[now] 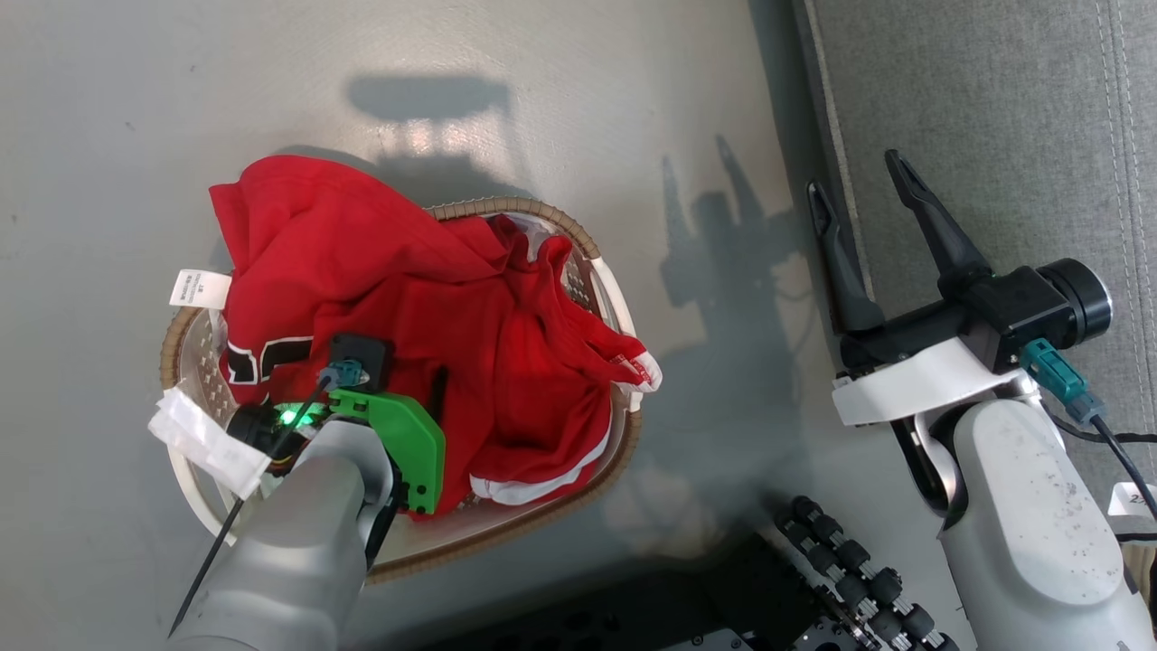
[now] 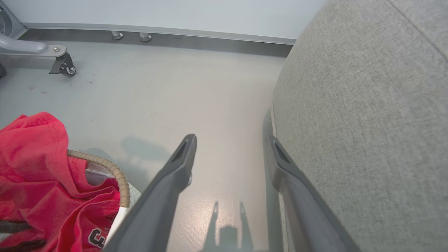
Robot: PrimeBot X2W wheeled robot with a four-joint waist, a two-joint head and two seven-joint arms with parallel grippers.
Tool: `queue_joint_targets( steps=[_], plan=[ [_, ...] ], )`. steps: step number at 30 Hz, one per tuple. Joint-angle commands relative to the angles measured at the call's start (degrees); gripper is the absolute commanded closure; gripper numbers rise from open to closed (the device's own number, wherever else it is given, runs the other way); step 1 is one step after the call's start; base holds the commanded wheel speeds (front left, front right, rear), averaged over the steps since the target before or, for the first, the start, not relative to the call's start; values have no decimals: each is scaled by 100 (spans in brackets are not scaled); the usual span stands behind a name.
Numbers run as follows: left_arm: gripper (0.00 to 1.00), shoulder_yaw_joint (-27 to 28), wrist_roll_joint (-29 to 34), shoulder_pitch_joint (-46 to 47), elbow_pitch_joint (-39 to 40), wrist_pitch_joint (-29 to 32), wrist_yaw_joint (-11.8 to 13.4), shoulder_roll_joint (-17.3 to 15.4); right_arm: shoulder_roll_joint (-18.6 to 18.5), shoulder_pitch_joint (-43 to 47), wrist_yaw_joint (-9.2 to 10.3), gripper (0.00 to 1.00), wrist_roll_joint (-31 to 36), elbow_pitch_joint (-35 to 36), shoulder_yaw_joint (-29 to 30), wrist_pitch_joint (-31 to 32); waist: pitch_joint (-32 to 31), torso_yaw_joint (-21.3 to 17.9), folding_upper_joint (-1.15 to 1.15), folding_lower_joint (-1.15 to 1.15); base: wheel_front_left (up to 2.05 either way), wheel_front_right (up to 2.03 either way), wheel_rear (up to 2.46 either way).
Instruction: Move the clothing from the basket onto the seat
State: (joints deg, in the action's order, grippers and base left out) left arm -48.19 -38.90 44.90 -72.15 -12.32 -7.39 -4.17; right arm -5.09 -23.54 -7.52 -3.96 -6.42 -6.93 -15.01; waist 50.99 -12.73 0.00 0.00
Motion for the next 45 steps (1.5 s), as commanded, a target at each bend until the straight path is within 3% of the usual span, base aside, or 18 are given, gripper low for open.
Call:
queue_joint_targets(
  steps=[1, 11, 22, 31, 45],
  plan=[
    [100, -41, -70, -5, 47, 31, -16, 15, 4, -27, 6, 0, -5, -15, 20, -24, -19, 8, 0, 0, 0, 0, 0],
    [100, -323, -763, -526, 594, -102, -17, -61, -7, -68, 6, 0, -58, -234, -80, -24, -764, 119, 0, 0, 0, 0, 0],
    [100, -544, -1361, -1124, 1331, -284, -17, -236, -27, 162, 6, 0, -204, -518, -201, -19, -2123, 348, 0, 0, 0, 0, 0],
    [100, 518, -733, -2012, 2579, -284, -17, -257, -47, 683, 6, 0, -277, -649, -82, -19, -3177, 662, 0, 0, 0, 0, 0],
    [100, 1577, 344, -2919, 4413, -285, -17, -146, 8, 1254, 6, 0, -364, -748, 62, -19, -4118, 960, 0, 0, 0, 0, 0]
  ],
)
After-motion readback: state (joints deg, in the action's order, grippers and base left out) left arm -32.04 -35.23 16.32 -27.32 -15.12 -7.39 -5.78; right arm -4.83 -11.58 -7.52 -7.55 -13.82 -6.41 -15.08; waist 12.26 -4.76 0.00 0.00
